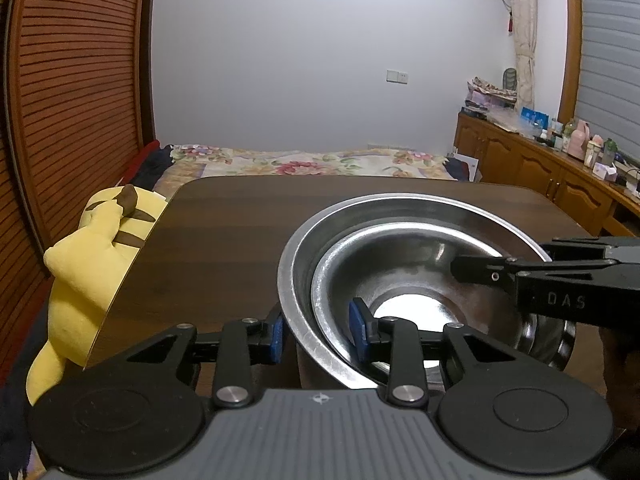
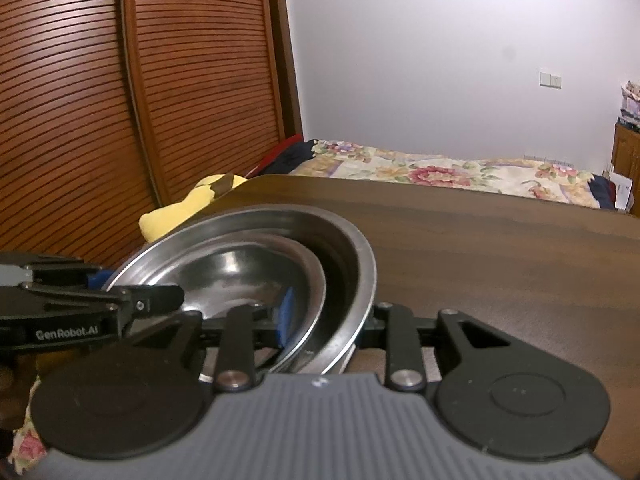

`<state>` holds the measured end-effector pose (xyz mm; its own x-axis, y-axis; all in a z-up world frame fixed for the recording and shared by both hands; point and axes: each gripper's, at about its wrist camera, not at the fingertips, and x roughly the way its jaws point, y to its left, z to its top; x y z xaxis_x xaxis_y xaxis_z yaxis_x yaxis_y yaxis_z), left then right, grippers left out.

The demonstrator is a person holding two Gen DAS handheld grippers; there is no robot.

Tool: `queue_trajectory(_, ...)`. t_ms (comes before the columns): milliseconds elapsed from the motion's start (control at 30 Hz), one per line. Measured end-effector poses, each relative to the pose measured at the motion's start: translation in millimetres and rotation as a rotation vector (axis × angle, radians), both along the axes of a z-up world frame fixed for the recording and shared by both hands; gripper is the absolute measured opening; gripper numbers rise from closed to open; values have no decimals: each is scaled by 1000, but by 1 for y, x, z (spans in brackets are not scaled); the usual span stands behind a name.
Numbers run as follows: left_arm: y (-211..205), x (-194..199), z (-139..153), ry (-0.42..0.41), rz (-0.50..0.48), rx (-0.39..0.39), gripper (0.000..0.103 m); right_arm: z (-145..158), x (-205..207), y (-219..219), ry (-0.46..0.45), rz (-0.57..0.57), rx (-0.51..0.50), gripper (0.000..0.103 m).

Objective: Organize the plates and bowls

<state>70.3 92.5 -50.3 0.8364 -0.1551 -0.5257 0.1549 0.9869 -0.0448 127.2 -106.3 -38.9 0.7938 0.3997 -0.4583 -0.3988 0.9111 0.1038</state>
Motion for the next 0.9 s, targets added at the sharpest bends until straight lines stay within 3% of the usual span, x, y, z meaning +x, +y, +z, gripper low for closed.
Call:
queue_trajectory(167,1,1,-1,0,3,-1,34,3,1,0,-9,-3,-2,31)
queue_trajectory(233,1,1,0,-3,7,-1,32,4,2,0,-25,-34,-15,51)
queue_trajectory(533,0,0,1,-6,26,1,33,7,1,-6,-46,-46,2,51)
queue_trajectory(700,-1,-3,6,-24,44,8,60,9,-5,-8,-60,-45,2,52)
queue_trajectory(900,-3,-6,17,-64,65,35,84,16,-13,-16,-84,-61,21,67)
